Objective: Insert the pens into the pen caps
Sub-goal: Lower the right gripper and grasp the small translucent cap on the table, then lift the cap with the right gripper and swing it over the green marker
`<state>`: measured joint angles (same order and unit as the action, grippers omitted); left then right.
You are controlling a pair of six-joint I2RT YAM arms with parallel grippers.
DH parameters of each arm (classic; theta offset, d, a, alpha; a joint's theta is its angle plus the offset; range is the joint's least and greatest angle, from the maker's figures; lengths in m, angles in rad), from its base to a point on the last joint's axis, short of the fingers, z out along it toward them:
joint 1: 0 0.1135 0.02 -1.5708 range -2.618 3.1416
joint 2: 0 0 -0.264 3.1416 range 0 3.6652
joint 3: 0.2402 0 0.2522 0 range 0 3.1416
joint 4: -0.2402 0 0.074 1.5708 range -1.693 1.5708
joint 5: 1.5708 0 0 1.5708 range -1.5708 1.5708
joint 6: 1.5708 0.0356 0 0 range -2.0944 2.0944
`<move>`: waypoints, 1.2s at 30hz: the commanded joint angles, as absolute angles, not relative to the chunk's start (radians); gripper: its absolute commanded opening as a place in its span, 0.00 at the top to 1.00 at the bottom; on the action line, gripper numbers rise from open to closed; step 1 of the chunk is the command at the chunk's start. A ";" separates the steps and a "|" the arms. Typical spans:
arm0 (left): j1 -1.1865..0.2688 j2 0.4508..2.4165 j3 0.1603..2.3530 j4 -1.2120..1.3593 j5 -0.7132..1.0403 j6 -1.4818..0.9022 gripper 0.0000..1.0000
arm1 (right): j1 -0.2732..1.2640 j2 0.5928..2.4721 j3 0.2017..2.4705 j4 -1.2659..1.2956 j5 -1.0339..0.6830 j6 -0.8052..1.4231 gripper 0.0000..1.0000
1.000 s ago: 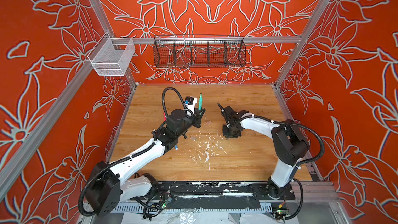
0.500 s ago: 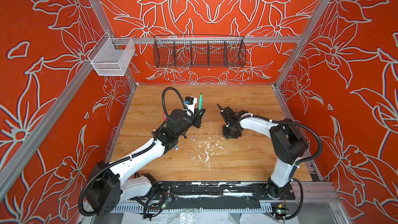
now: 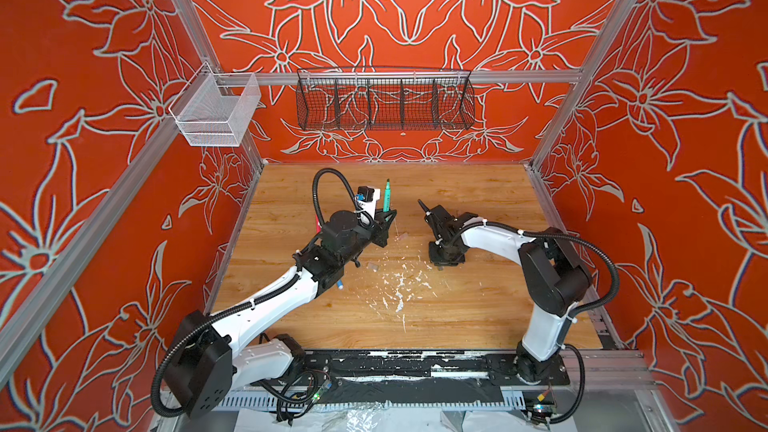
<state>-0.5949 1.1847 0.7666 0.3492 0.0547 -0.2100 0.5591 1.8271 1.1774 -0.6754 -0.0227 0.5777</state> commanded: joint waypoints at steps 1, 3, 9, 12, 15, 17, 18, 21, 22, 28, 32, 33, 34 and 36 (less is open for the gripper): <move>-0.592 1.183 0.799 0.361 0.067 -0.220 1.00 | 0.556 1.836 1.206 -0.677 0.010 0.565 0.71; -0.592 1.183 0.799 0.360 0.066 -0.217 1.00 | 0.556 1.837 1.207 -0.678 0.017 0.556 0.71; -0.592 1.181 0.799 0.358 0.063 -0.214 1.00 | 0.555 1.856 1.199 -0.679 0.011 0.558 0.72; -0.592 1.181 0.798 0.358 0.064 -0.216 1.00 | 0.557 1.863 1.193 -0.671 0.020 0.555 0.75; -0.592 1.182 0.799 0.358 0.064 -0.214 1.00 | 0.556 1.867 1.193 -0.667 0.023 0.554 0.79; -0.592 1.181 0.798 0.357 0.062 -0.212 1.00 | 0.556 1.866 1.190 -0.664 0.021 0.553 0.81; -0.592 1.182 0.799 0.357 0.061 -0.212 1.00 | 0.556 1.862 1.190 -0.663 0.019 0.552 0.83; -0.592 1.181 0.799 0.357 0.059 -0.209 1.00 | 0.556 1.837 1.187 -0.657 0.008 0.550 0.88; -0.592 1.182 0.799 0.356 0.059 -0.208 1.00 | 0.557 1.820 1.185 -0.653 0.001 0.549 0.88; -0.592 1.184 0.798 0.357 0.063 -0.208 1.00 | 0.566 1.665 1.145 -0.573 -0.041 0.546 0.90; -0.592 1.188 0.798 0.358 0.073 -0.203 1.00 | 0.571 1.556 1.144 -0.514 -0.053 0.538 0.90; -0.592 1.189 0.797 0.360 0.077 -0.204 1.00 | 0.573 1.530 1.146 -0.490 -0.058 0.537 0.90; -0.592 1.191 0.795 0.364 0.085 -0.203 1.00 | 0.573 1.501 1.147 -0.461 -0.065 0.535 0.90; -0.592 1.195 0.793 0.371 0.101 -0.203 1.00 | 0.575 1.456 1.149 -0.401 -0.078 0.541 0.91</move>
<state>-0.5949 1.1851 0.7666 0.3458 0.0696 -0.2089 0.5663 1.5055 1.1507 -0.5003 -0.0536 0.5453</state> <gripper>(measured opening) 0.142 0.165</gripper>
